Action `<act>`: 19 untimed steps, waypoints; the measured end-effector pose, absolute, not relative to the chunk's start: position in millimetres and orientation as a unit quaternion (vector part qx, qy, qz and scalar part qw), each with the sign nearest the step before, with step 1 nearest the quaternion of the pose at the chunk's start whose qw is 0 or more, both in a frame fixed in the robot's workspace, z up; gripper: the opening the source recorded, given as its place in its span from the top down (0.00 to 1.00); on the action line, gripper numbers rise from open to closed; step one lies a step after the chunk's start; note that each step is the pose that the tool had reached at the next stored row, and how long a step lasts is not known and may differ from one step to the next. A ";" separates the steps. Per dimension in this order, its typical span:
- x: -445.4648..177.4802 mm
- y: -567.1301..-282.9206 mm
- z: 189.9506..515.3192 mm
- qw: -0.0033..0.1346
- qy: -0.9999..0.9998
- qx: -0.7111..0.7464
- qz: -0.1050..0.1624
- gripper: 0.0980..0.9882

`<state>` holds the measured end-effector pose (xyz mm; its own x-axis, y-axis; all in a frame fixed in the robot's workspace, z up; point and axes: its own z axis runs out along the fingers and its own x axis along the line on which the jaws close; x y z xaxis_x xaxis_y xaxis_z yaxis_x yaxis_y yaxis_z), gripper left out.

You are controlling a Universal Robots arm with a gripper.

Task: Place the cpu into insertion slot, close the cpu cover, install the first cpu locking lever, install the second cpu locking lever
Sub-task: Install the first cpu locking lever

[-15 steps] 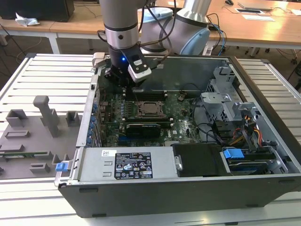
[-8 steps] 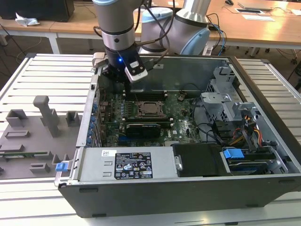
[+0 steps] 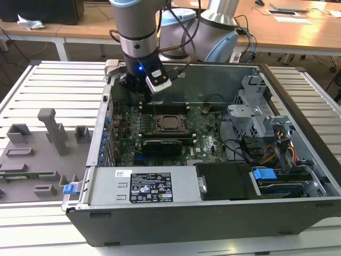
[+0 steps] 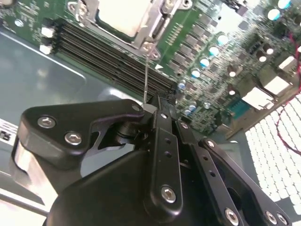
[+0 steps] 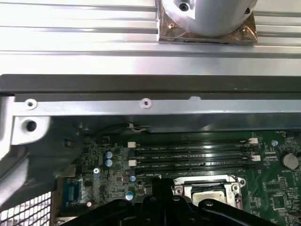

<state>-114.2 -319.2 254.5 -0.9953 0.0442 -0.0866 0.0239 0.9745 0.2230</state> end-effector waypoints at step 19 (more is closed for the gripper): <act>-58.9 -323.1 252.8 0.054 0.993 0.016 0.107 0.99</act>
